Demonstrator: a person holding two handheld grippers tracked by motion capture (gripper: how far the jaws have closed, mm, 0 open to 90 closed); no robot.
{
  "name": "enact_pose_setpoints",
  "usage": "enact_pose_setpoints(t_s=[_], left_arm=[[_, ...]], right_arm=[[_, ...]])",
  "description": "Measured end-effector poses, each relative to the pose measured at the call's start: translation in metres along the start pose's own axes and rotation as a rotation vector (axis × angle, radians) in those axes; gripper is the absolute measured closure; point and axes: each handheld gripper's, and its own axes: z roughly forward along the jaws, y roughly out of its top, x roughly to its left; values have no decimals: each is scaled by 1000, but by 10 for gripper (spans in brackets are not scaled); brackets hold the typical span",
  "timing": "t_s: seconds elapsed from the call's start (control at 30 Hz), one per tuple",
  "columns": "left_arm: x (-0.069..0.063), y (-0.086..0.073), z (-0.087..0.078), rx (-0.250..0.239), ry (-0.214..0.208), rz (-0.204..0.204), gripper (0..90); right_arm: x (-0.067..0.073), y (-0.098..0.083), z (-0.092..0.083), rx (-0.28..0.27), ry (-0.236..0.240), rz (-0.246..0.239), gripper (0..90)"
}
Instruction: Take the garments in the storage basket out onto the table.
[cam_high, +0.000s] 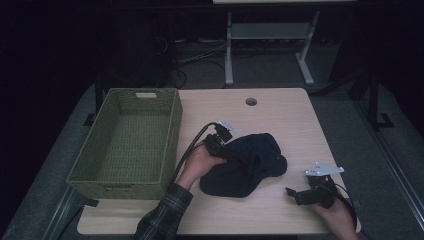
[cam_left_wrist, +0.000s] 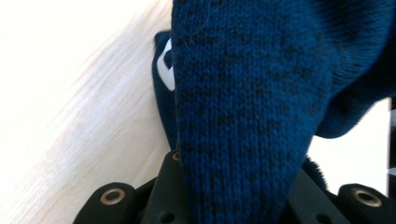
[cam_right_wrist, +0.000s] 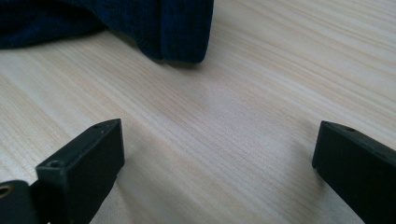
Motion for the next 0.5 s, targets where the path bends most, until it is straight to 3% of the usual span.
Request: enact_pose_setpoints(t_s=[0.27,0.5], left_arm=[[14,-9,11,28,53,-30,818],[20,-13,12,41,96,-26,787]], right_arm=[[0,0,0,-1,0,0,20],[0,0,0,0,0,0,20]])
